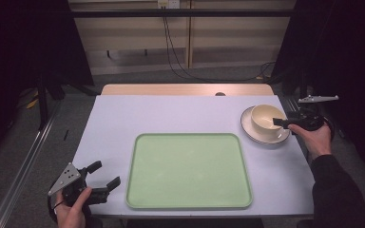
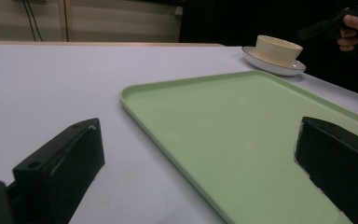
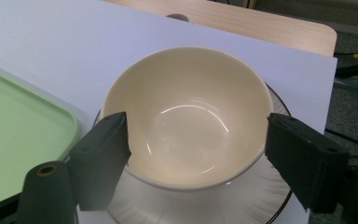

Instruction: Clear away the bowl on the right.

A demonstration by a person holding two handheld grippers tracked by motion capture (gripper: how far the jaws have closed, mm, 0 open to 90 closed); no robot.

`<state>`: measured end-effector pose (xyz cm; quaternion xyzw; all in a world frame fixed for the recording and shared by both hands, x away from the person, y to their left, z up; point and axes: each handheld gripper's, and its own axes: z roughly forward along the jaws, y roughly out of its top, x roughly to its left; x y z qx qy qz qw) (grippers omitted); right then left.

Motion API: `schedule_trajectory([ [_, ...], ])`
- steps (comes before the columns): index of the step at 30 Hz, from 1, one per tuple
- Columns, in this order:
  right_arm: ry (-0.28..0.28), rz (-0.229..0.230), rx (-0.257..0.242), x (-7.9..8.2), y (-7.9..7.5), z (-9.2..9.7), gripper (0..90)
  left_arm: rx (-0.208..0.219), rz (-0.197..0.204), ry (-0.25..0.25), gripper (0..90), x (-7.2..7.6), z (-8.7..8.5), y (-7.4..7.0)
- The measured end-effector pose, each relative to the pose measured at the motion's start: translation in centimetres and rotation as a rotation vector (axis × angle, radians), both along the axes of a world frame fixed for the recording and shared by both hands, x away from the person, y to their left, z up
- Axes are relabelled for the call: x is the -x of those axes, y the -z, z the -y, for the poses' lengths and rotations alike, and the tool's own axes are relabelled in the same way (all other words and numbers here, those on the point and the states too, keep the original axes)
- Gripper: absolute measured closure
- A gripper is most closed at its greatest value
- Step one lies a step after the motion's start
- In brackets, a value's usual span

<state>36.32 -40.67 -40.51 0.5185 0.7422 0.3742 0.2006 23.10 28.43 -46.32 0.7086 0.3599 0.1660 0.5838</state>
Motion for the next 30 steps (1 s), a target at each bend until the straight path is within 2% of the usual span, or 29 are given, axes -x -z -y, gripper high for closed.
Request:
schedule_trajectory([
  [1, 0.0, 0.0, 0.0, 0.0, 0.0, 0.0, 21.8, 0.0, 0.0, 0.0, 1.4, 0.0, 0.0, 0.0],
  [2, 0.005, 0.003, 0.011, -0.4, 0.2, 0.1, 22.0, 0.019, -0.002, -0.006, 1.4, 0.0, 0.1, 0.0],
  [5, 0.017, -0.009, 0.015, -1.0, 0.6, 0.1, 26.4, 0.019, -0.004, -0.007, 1.4, 0.1, 0.1, 0.0],
  [9, 0.007, -0.037, 0.035, -1.8, 1.0, 0.0, 24.9, 0.017, -0.01, -0.004, 1.4, 0.0, 0.1, 0.0],
  [11, 0.033, -0.042, 0.055, -2.5, 1.1, -0.1, 24.5, 0.017, -0.008, -0.004, 1.4, 0.0, 0.1, 0.0],
  [12, 0.036, -0.045, 0.051, -2.6, 1.2, 0.0, 25.5, -0.001, -0.006, 0.003, 1.4, 0.0, 0.0, 0.0],
  [16, 0.046, -0.077, 0.067, -3.2, 1.7, 0.2, 28.2, 0.02, -0.012, -0.014, 1.4, 0.1, 0.1, 0.0],
  [17, 0.059, -0.081, 0.065, -3.2, 1.9, 0.1, 28.2, 0.015, -0.012, -0.009, 1.4, 0.0, 0.0, 0.1],
  [18, 0.061, -0.092, 0.089, -3.3, 2.1, -0.1, 28.1, 0.015, -0.012, -0.009, 1.4, 0.0, 0.0, 0.1],
  [19, 0.061, -0.092, 0.089, -3.3, 2.1, -0.1, 28.1, 0.01, -0.011, -0.011, 1.4, 0.1, 0.0, 0.0],
  [20, 0.065, -0.121, 0.082, -3.6, 2.6, 0.0, 33.9, -0.004, -0.01, -0.006, 1.4, 0.1, 0.0, 0.0],
  [21, 0.065, -0.128, 0.09, -3.7, 2.7, 0.1, 35.8, 0.016, -0.014, -0.017, 1.4, 0.1, 0.2, 0.1],
  [24, 0.063, -0.128, 0.079, -3.9, 3.1, 0.2, 38.3, -0.001, -0.013, -0.008, 1.4, 0.0, 0.0, 0.0],
  [27, 0.07, -0.147, 0.091, -4.1, 3.5, 0.1, 41.5, 0.008, -0.014, -0.012, 1.4, 0.0, 0.2, 0.1],
  [28, 0.069, -0.152, 0.089, -4.2, 3.5, 0.1, 42.6, 0.008, -0.014, -0.012, 1.4, 0.0, 0.2, 0.1],
  [29, 0.074, -0.179, 0.075, -4.4, 3.6, 0.1, 43.3, 0.009, -0.012, -0.008, 1.4, 0.0, 0.1, 0.0],
  [30, 0.074, -0.179, 0.075, -4.4, 3.6, 0.1, 43.3, 0.009, -0.012, -0.008, 1.4, 0.0, 0.1, 0.0],
])
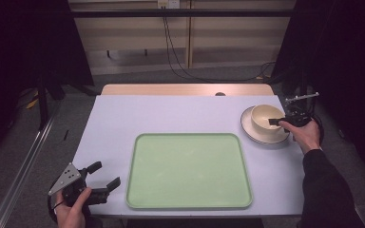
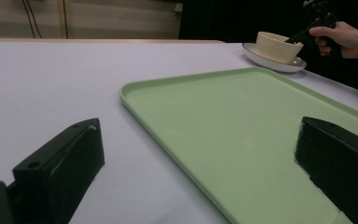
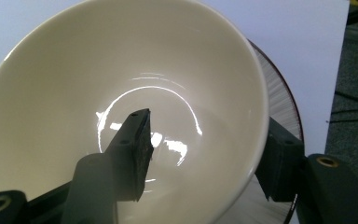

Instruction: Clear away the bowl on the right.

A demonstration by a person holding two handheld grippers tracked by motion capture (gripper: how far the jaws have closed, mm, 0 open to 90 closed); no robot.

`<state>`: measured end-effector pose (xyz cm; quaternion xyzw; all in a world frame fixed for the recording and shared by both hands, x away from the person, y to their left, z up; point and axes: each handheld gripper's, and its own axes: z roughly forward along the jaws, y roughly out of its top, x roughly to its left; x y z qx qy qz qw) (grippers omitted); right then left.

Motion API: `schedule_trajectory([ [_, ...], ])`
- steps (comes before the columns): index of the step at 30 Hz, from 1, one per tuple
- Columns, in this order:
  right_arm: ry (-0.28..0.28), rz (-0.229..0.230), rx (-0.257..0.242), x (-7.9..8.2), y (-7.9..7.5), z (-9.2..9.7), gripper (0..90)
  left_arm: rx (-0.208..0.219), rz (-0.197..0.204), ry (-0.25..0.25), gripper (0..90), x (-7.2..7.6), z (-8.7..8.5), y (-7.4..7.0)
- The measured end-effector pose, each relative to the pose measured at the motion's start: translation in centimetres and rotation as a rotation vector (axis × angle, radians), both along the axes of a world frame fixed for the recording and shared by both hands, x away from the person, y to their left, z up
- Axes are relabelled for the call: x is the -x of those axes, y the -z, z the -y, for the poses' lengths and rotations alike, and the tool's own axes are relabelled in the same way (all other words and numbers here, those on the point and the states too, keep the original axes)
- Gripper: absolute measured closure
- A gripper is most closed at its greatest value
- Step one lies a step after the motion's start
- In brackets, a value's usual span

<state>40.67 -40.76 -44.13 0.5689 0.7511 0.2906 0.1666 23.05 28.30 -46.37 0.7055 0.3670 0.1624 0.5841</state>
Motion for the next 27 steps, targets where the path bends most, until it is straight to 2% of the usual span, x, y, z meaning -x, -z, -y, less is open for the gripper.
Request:
schedule_trajectory([
  [1, -0.004, 0.0, 0.006, -0.1, 0.0, 0.1, 44.4, 0.0, 0.002, 0.002, 1.4, 0.0, 0.0, 0.0],
  [2, 0.02, -0.017, 0.0, -0.2, 0.0, 0.1, 47.8, -0.001, 0.004, -0.003, 1.4, 0.0, 0.0, 0.0],
  [4, 0.008, -0.022, -0.007, -0.4, 0.1, 0.1, 48.4, -0.004, 0.004, -0.001, 1.4, 0.0, 0.0, 0.0],
  [6, 0.022, -0.054, -0.002, -0.7, 0.5, 0.1, 52.6, -0.006, 0.004, -0.002, 1.4, 0.0, 0.0, 0.0],
  [7, 0.022, -0.054, -0.002, -0.7, 0.5, 0.1, 52.6, -0.006, 0.004, -0.002, 1.4, 0.0, 0.0, 0.0],
  [10, 0.04, -0.087, -0.022, -0.9, 0.7, 0.3, 59.3, -0.007, 0.004, -0.001, 1.4, 0.0, 0.0, 0.0],
  [17, 0.069, -0.106, -0.014, -1.0, 0.7, 0.4, 66.5, -0.022, 0.005, 0.015, 1.4, 0.0, -0.1, 0.0],
  [20, 0.084, -0.106, 0.009, -1.1, 0.6, 0.2, 70.6, -0.022, 0.004, 0.017, 1.4, 0.0, -0.1, 0.0],
  [22, 0.101, -0.1, 0.008, -1.1, 0.5, 0.0, 76.7, -0.022, 0.004, 0.016, 1.4, 0.0, -0.1, 0.0],
  [23, 0.089, -0.1, 0.022, -1.2, 0.5, 0.0, 78.2, -0.022, 0.004, 0.016, 1.4, 0.0, -0.1, 0.0],
  [27, 0.093, -0.107, 0.007, -1.2, 0.4, -0.2, 78.9, -0.023, 0.002, 0.018, 1.4, 0.0, -0.1, 0.0],
])
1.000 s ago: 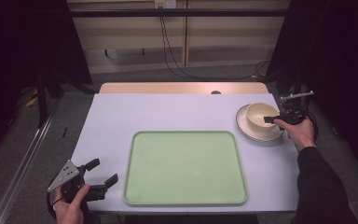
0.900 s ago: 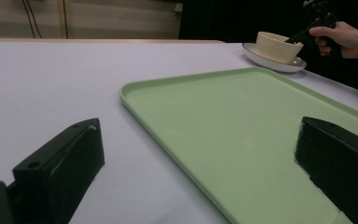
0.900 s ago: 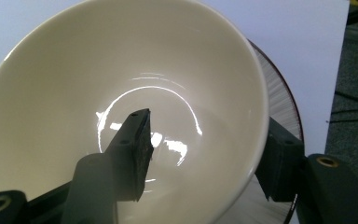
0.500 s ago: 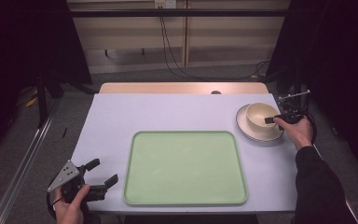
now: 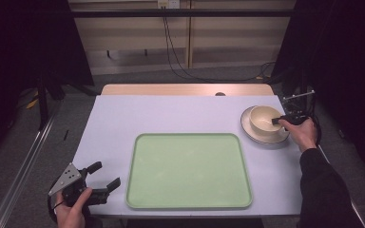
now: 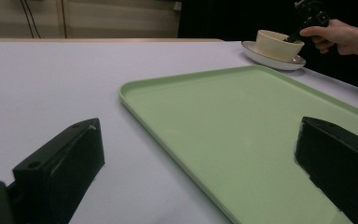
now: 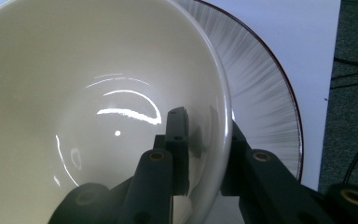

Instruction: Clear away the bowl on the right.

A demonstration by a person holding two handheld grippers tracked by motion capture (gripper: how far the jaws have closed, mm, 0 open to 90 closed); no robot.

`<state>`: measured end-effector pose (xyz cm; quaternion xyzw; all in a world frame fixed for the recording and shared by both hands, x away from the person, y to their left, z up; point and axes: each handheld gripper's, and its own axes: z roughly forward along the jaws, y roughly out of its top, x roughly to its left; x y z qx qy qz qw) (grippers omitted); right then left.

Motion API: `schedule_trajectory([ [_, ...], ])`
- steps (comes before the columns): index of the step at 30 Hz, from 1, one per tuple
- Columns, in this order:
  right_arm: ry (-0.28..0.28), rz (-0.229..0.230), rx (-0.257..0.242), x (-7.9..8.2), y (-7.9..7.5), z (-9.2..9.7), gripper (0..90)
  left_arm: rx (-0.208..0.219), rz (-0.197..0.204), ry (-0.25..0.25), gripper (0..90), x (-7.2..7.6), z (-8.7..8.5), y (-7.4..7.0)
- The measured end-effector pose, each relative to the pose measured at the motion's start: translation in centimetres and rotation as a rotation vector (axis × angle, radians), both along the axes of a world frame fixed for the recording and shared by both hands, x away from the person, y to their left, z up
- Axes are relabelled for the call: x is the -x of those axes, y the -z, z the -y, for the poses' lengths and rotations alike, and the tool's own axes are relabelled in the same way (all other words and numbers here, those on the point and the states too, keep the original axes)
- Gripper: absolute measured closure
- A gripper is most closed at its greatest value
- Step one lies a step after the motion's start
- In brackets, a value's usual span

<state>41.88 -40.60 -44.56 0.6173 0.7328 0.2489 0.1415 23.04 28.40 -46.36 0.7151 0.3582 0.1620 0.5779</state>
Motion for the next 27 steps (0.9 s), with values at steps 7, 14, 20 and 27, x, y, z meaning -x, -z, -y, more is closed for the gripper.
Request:
schedule_trajectory([
  [7, 0.011, 0.004, -0.059, 0.07, -0.2, 0.21, 83.8, 0.002, 0.001, 0.0, 1.4, 0.02, 0.01, -0.01],
  [14, 0.009, -0.001, -0.075, 0.1, -0.18, 0.11, 84.0, 0.008, 0.003, -0.014, 1.4, 0.05, 0.07, -0.01],
  [20, 0.02, 0.007, -0.096, 0.21, -0.46, 0.17, 84.1, 0.011, 0.0, -0.01, 1.4, 0.03, 0.08, 0.0],
  [27, 0.018, 0.016, -0.126, 0.33, -0.64, 0.28, 83.8, 0.01, 0.002, -0.013, 1.4, 0.07, 0.06, -0.01],
])
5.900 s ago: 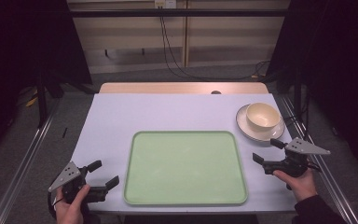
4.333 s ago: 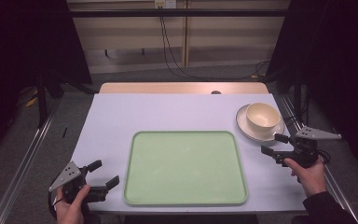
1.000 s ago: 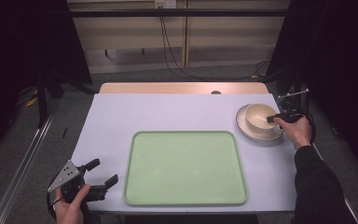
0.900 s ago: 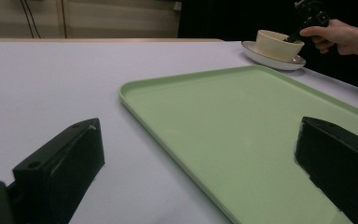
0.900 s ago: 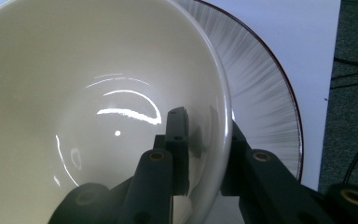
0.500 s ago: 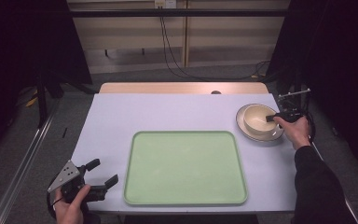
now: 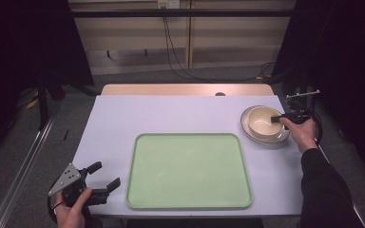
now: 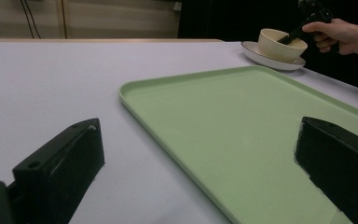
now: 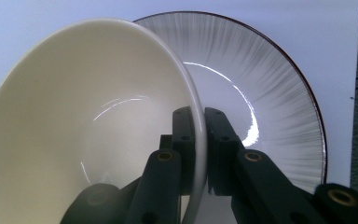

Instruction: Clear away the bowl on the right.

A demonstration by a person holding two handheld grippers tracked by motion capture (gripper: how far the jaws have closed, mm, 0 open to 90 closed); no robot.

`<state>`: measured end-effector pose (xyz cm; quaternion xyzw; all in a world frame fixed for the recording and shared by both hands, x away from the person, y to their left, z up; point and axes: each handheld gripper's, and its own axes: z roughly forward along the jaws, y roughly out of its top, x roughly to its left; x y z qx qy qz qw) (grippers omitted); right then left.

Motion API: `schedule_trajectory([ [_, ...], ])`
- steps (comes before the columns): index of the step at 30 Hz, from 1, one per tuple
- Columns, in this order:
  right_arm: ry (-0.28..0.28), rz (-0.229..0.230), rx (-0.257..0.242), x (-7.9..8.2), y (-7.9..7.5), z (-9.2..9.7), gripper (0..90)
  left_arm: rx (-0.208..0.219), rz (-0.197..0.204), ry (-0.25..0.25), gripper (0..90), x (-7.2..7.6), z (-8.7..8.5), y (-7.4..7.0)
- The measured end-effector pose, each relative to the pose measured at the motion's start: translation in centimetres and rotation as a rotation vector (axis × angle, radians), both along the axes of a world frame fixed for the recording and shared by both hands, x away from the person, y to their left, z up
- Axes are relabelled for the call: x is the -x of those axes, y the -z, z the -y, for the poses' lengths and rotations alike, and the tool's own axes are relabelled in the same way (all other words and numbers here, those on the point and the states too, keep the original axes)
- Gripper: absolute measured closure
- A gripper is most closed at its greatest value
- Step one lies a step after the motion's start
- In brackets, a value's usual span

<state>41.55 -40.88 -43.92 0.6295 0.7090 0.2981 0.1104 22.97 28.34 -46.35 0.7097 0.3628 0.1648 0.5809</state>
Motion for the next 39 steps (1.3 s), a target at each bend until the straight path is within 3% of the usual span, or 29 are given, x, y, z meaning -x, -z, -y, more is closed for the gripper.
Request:
schedule_trajectory([
  [2, 0.007, 0.004, -0.022, 0.0, 0.0, 0.1, 83.6, -0.002, 0.0, -0.001, 1.4, 0.0, 0.0, 0.0],
  [5, 0.016, 0.008, -0.02, 0.1, -0.1, 0.1, 83.5, -0.007, -0.003, 0.015, 1.4, 0.0, 0.0, 0.0],
  [24, 0.023, 0.035, -0.051, 0.4, -0.7, 0.3, 83.4, -0.001, 0.0, 0.0, 1.4, 0.0, 0.0, 0.0],
  [39, -0.012, 0.093, -0.069, 1.0, -1.8, 0.4, 83.4, -0.004, -0.002, 0.004, 1.4, 0.0, 0.0, 0.0],
])
